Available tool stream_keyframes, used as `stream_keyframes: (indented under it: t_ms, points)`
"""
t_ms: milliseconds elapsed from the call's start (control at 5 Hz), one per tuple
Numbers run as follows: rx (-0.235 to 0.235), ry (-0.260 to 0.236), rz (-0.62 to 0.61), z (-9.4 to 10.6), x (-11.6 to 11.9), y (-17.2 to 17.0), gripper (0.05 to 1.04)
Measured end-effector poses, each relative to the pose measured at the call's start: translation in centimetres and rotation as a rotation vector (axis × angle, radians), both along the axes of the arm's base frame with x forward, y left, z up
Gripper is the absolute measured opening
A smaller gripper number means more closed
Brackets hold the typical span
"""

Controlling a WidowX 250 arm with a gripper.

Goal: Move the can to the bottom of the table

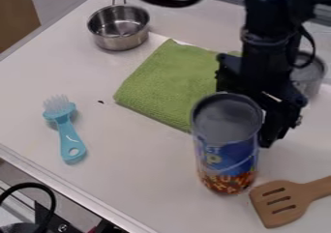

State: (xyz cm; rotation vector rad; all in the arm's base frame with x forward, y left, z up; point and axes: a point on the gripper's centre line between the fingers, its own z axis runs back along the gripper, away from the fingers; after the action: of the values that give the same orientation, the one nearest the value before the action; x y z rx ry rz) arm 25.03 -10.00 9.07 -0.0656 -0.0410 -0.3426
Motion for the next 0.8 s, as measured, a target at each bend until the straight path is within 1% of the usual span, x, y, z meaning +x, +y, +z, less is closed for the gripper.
stream_keyframes:
  t_ms: [200, 400, 600, 800]
  points:
    - [-0.002, 0.001, -0.011, 0.0, -1.3, 0.4, 0.997]
    - [0.005, -0.010, -0.005, -0.1, -2.2, 1.0, 0.997]
    - [0.021, 0.000, -0.009, -0.8, -2.7, 1.7, 0.997]
    - [0.024, 0.007, -0.004, -1.1, -3.1, 2.7, 0.997]
